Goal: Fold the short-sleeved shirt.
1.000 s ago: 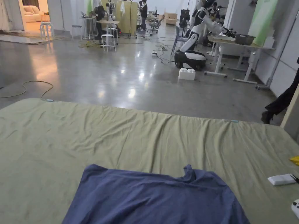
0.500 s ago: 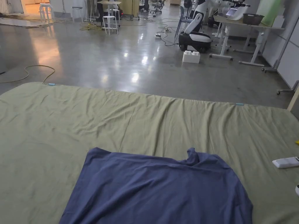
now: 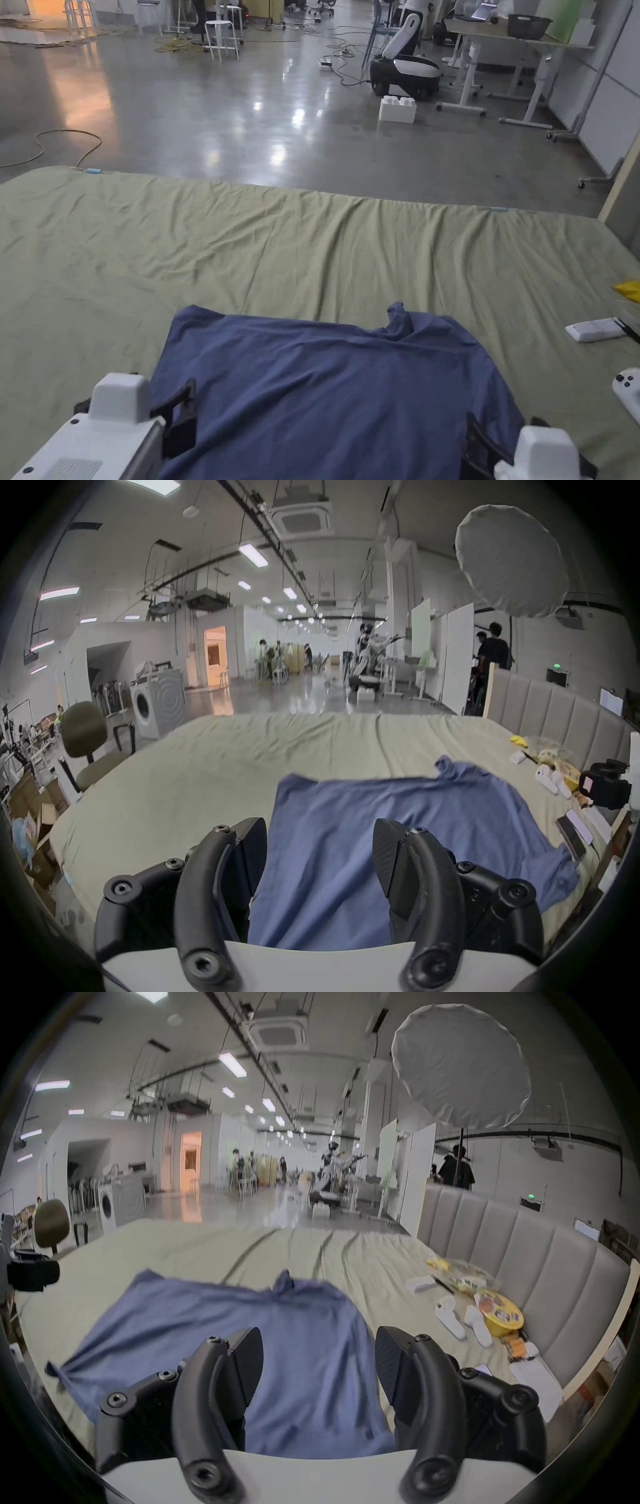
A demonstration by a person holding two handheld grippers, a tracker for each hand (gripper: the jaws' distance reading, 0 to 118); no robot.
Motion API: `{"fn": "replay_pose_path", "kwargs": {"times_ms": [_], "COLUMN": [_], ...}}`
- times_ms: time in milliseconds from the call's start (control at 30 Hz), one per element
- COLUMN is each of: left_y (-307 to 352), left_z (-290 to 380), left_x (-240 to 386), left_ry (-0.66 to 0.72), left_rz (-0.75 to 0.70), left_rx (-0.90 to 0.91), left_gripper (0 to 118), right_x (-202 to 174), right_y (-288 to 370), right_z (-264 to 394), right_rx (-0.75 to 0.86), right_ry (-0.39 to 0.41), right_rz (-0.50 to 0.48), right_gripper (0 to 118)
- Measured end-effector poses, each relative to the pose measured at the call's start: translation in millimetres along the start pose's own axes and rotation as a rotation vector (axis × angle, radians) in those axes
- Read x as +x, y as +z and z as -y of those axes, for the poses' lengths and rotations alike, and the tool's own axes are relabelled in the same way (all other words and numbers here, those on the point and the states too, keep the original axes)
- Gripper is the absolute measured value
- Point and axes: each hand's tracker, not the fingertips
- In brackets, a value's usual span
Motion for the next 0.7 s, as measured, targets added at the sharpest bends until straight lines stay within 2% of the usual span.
{"fn": "replay_pose_path", "kwargs": {"times_ms": [100, 133, 167, 200, 233, 267, 400, 433, 467, 500, 533, 600, 700], "left_y": [-1.5, -0.8, -0.6, -1.6, -1.7, -1.8, -0.7, 0.4, 1.2, 0.4, 0.0, -0.3, -2.9], "left_z": [-11.1, -14.2, -16.5, -21.9, -24.9, -27.6, -37.0, -38.4, -40.4, -42.2, -43.4, -44.7, -39.9], "left_x": [21.6, 27.0, 30.7, 34.7, 38.3, 40.7, 40.9, 39.7, 38.6, 35.5, 33.1, 26.8, 10.4], "left_ry": [-0.009, -0.008, 0.001, 0.003, 0.002, -0.003, -0.008, -0.007, -0.008, -0.01, -0.011, -0.008, -0.002], "left_rz": [0.01, 0.01, 0.016, 0.017, 0.018, 0.014, 0.014, 0.006, 0.002, 0.003, 0.004, 0.0, 0.005], "left_rx": [0.056, 0.078, 0.099, 0.117, 0.124, 0.131, 0.175, 0.193, 0.198, 0.198, 0.198, 0.198, 0.143], "left_gripper": [62, 56, 48, 39, 20, 11, 6, 6, 6, 6, 6, 6, 6], "right_x": [-10.6, -13.4, -16.1, -18.1, -19.9, -22.1, -24.5, -27.2, -28.5, -29.4, -30.1, -29.7, -28.6], "right_y": [-5.2, -6.7, -8.6, -9.0, -9.6, -10.1, -9.2, -9.0, -7.5, -7.1, -5.1, -8.2, -10.4], "right_z": [-12.6, -16.8, -20.6, -25.3, -29.5, -33.0, -45.9, -49.1, -53.6, -54.3, -57.0, -57.6, -59.8], "right_rx": [0.089, 0.118, 0.137, 0.163, 0.177, 0.189, 0.26, 0.262, 0.293, 0.282, 0.309, 0.303, 0.303], "right_ry": [-0.028, -0.038, -0.05, -0.057, -0.064, -0.067, -0.094, -0.083, -0.034, -0.041, -0.008, -0.043, -0.035], "right_rz": [0.013, 0.013, 0.012, 0.009, 0.006, 0.013, 0.006, 0.013, 0.02, 0.022, 0.035, 0.021, 0.025], "right_gripper": [70, 67, 59, 45, 23, 11, 5, 5, 5, 5, 5, 5, 5]}}
